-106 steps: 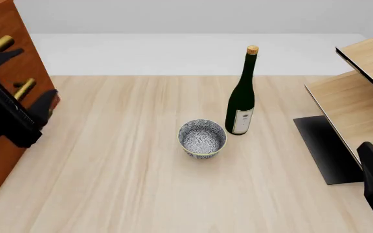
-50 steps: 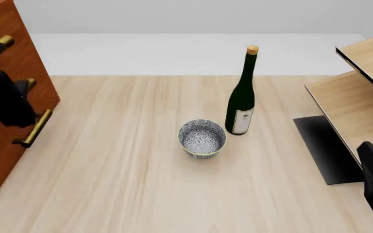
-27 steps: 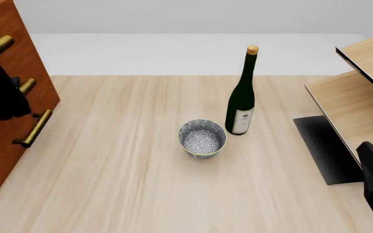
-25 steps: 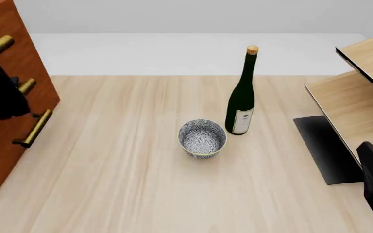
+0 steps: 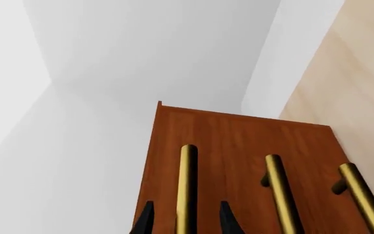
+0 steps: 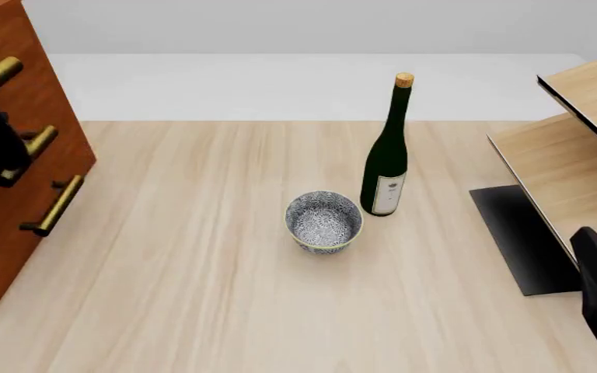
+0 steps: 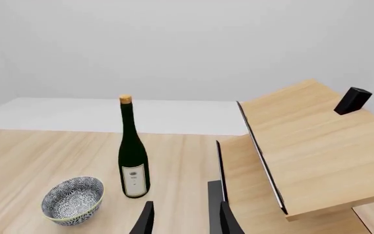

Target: Close the bottom drawer of the cabinet and open the top drawer.

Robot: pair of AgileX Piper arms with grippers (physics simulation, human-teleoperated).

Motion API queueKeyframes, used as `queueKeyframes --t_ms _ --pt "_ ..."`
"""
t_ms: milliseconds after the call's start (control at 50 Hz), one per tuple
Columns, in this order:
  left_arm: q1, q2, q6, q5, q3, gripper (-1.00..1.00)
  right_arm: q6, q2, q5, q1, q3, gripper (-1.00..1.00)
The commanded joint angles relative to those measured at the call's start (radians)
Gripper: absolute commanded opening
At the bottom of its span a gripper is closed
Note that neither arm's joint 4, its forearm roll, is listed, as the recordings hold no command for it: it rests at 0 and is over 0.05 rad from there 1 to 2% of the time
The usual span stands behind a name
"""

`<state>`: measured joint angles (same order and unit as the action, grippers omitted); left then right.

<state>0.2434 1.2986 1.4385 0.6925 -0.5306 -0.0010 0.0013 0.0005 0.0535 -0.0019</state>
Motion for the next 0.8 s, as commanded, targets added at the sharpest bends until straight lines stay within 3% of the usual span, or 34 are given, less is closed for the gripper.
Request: queueKeyframes --t_ms 20,420,440,800 --pt "0.026 0.027 -0.001 0.01 -0.013 1.0 -0.004 0.001 0.0 0.001 0.001 1.0" --pt "0.049 0.05 0.002 0.014 -0.011 1.0 -0.006 0.001 -0.001 0.005 0.0 1.0" --pt "0.053 0.049 -0.001 0.014 -0.013 -1.0 -0.006 0.001 -0.001 0.005 0.0 1.0" --pt "0.06 0.045 0.007 0.03 -0.012 -1.0 -0.006 -0.001 -0.002 0.005 0.0 1.0"
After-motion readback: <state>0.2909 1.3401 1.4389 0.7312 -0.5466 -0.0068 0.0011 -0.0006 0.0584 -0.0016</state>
